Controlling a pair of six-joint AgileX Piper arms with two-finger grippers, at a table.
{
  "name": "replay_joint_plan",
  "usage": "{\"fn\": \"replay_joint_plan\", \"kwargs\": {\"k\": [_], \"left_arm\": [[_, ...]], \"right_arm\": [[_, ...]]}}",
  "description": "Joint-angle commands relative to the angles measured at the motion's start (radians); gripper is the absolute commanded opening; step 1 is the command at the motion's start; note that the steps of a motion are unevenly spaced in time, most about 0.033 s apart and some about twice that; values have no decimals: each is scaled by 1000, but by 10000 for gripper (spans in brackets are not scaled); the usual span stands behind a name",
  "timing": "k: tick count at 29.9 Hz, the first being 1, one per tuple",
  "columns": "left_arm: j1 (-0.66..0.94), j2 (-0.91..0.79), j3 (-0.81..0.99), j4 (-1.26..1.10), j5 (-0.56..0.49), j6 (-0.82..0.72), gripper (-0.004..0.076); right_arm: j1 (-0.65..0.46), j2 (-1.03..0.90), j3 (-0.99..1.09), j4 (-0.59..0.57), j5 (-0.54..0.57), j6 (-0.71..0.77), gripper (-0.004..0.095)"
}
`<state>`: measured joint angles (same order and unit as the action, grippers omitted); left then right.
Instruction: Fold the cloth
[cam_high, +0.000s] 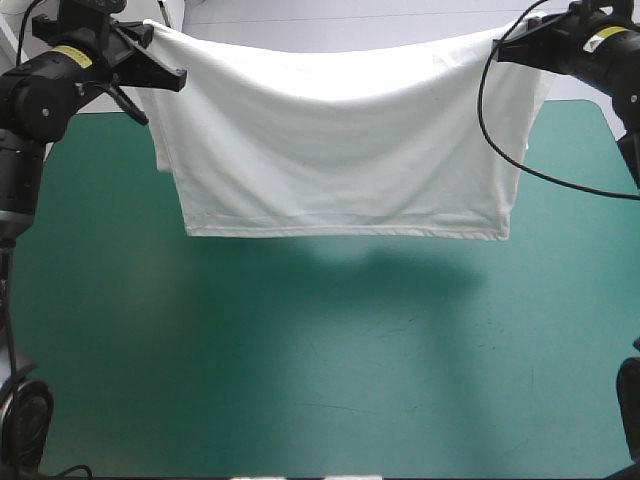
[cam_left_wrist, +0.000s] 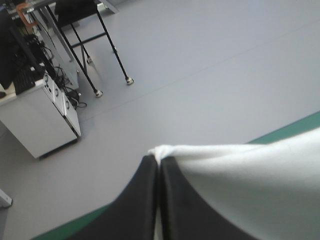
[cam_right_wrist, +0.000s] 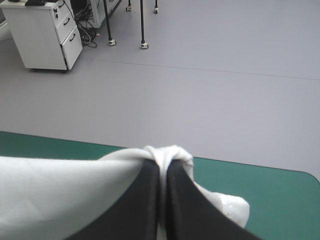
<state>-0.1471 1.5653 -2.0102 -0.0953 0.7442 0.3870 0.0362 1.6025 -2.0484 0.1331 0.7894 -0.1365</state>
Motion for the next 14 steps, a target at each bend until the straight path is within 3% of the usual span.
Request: {"fn": "replay_joint_plan", "kwargs": {"k": [1, 9, 14], "left_arm": [[-3, 34, -74, -8, -205, 37, -22], [-2, 192, -214, -8, -277, 72, -22], [-2, 212, -210, -13, -141, 72, -22]], "right_arm": [[-9, 34, -64, 5, -187, -1, -17], [-9, 241, -332, 5, -162, -3, -17], [-9, 310, -382, 1, -29, -22, -17]]}}
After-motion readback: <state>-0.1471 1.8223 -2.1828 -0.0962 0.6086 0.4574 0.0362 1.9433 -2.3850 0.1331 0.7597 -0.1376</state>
